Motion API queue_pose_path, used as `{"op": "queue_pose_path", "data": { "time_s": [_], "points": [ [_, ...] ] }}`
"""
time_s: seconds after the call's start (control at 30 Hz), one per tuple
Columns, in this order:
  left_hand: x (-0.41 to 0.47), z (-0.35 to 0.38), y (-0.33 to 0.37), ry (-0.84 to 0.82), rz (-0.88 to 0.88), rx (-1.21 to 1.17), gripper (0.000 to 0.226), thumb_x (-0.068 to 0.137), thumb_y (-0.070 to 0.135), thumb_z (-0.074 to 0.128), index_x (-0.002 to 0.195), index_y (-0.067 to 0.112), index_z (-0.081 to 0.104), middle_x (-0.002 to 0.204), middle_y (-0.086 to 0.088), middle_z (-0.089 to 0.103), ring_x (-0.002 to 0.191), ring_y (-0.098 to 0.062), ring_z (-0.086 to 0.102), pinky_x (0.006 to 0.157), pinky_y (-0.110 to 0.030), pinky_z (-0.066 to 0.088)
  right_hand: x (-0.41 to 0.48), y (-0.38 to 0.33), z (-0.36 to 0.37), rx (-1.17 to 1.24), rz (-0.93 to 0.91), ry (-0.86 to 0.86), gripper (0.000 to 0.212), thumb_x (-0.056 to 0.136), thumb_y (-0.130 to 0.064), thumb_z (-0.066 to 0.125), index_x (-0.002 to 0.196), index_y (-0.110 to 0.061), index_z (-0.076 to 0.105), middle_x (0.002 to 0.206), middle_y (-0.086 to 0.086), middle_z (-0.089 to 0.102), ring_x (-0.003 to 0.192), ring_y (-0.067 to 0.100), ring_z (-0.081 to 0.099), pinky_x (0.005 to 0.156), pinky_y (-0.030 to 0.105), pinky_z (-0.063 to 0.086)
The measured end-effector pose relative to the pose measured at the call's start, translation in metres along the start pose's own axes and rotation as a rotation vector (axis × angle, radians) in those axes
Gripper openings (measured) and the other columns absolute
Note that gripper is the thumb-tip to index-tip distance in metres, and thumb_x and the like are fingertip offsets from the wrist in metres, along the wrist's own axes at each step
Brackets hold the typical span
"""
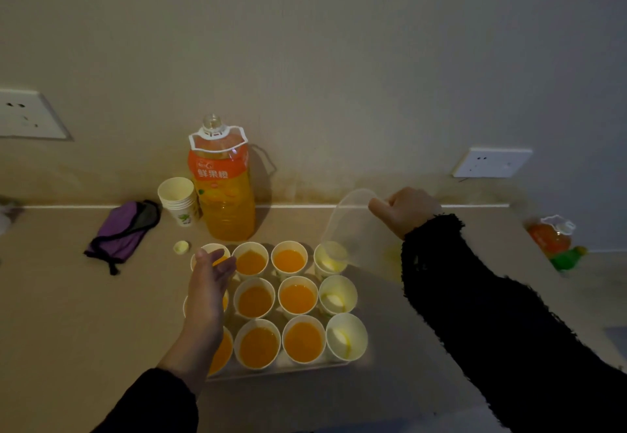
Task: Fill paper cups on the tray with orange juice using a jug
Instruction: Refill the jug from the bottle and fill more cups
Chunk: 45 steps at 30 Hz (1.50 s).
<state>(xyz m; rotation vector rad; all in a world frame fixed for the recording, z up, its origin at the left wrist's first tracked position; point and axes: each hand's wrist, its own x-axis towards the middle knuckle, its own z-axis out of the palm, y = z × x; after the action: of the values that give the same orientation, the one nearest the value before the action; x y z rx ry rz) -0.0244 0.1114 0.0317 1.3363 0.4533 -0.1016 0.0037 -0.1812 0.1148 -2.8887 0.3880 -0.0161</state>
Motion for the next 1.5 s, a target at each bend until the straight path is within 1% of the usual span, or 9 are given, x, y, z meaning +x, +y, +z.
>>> {"op": "queue_pose_path", "data": {
  "time_s": [0.07, 0.13, 0.23, 0.37, 0.5, 0.8, 1.0, 1.33, 1.5],
  "points": [
    [0.001, -0.005, -0.003, 0.016, -0.004, -0.005, 0.053, 0.101, 0.049, 0.018, 0.124, 0.013, 0.05, 0.116, -0.011, 0.06, 0.112, -0.021, 0.054, 0.103, -0.034, 0.034, 0.001, -0.001, 0.0, -0.06, 0.009, -0.013, 0.063, 0.066, -0.064, 0.03, 0.054, -0.008, 0.053, 0.049, 0.006, 0.042, 0.048, 0.022, 0.043, 0.047, 0.023, 0.025],
    [0.004, -0.011, -0.004, 0.045, -0.021, -0.023, 0.054, 0.1, 0.05, 0.018, 0.125, 0.013, 0.05, 0.117, -0.01, 0.06, 0.111, -0.02, 0.054, 0.101, -0.032, 0.034, 0.001, -0.002, 0.0, -0.115, 0.01, -0.032, 0.063, 0.074, -0.066, 0.035, 0.052, -0.009, 0.05, 0.051, 0.005, 0.044, 0.048, 0.02, 0.044, 0.048, 0.022, 0.026],
    [0.008, -0.018, -0.003, 0.078, -0.027, -0.059, 0.057, 0.1, 0.05, 0.018, 0.127, 0.011, 0.05, 0.118, -0.012, 0.06, 0.112, -0.021, 0.055, 0.103, -0.033, 0.032, 0.0, -0.002, 0.001, -0.168, 0.018, -0.045, 0.06, 0.083, -0.061, 0.043, 0.052, -0.01, 0.048, 0.053, 0.005, 0.047, 0.05, 0.019, 0.046, 0.047, 0.022, 0.028],
    [0.009, -0.023, 0.001, 0.078, -0.017, -0.097, 0.057, 0.101, 0.05, 0.017, 0.124, 0.011, 0.051, 0.117, -0.013, 0.061, 0.113, -0.021, 0.055, 0.103, -0.033, 0.033, -0.002, -0.007, 0.002, -0.23, 0.013, -0.064, 0.059, 0.083, -0.062, 0.042, 0.054, -0.011, 0.05, 0.056, 0.005, 0.051, 0.053, 0.019, 0.049, 0.049, 0.023, 0.03],
    [0.009, -0.024, 0.004, 0.084, -0.016, -0.107, 0.056, 0.1, 0.051, 0.018, 0.121, 0.012, 0.053, 0.115, -0.012, 0.062, 0.113, -0.022, 0.056, 0.104, -0.034, 0.034, -0.001, -0.011, 0.003, -0.266, -0.017, -0.082, 0.059, 0.083, -0.063, 0.04, 0.053, -0.013, 0.046, 0.056, 0.004, 0.05, 0.053, 0.018, 0.048, 0.049, 0.023, 0.03],
    [0.008, -0.025, 0.007, 0.073, -0.018, -0.113, 0.055, 0.101, 0.049, 0.016, 0.116, 0.012, 0.053, 0.113, -0.013, 0.061, 0.111, -0.022, 0.056, 0.099, -0.031, 0.034, -0.001, -0.017, 0.006, -0.321, -0.045, -0.057, 0.059, 0.082, -0.065, 0.038, 0.054, -0.014, 0.044, 0.057, 0.003, 0.05, 0.052, 0.017, 0.047, 0.049, 0.022, 0.03],
    [0.009, -0.026, 0.004, 0.084, -0.03, -0.102, 0.056, 0.1, 0.052, 0.016, 0.115, 0.013, 0.054, 0.112, -0.012, 0.062, 0.11, -0.022, 0.057, 0.101, -0.033, 0.034, 0.0, -0.021, 0.007, -0.348, -0.063, -0.055, 0.063, 0.084, -0.064, 0.038, 0.053, -0.01, 0.048, 0.053, 0.003, 0.049, 0.049, 0.018, 0.047, 0.048, 0.022, 0.031],
    [0.007, -0.022, 0.002, 0.048, -0.091, -0.095, 0.058, 0.099, 0.055, 0.017, 0.114, 0.013, 0.054, 0.112, -0.013, 0.062, 0.112, -0.024, 0.056, 0.104, -0.037, 0.033, 0.002, -0.03, 0.005, -0.402, -0.091, -0.041, 0.062, 0.084, -0.064, 0.037, 0.053, -0.012, 0.049, 0.053, 0.001, 0.047, 0.048, 0.016, 0.044, 0.049, 0.02, 0.03],
    [0.005, -0.023, 0.001, 0.034, -0.104, -0.075, 0.059, 0.098, 0.055, 0.017, 0.116, 0.013, 0.054, 0.113, -0.013, 0.063, 0.111, -0.024, 0.057, 0.102, -0.035, 0.034, 0.005, -0.031, 0.007, -0.435, -0.104, -0.059, 0.06, 0.083, -0.065, 0.037, 0.062, -0.012, 0.055, 0.057, 0.0, 0.05, 0.051, 0.014, 0.046, 0.049, 0.021, 0.031]
  ]
}}
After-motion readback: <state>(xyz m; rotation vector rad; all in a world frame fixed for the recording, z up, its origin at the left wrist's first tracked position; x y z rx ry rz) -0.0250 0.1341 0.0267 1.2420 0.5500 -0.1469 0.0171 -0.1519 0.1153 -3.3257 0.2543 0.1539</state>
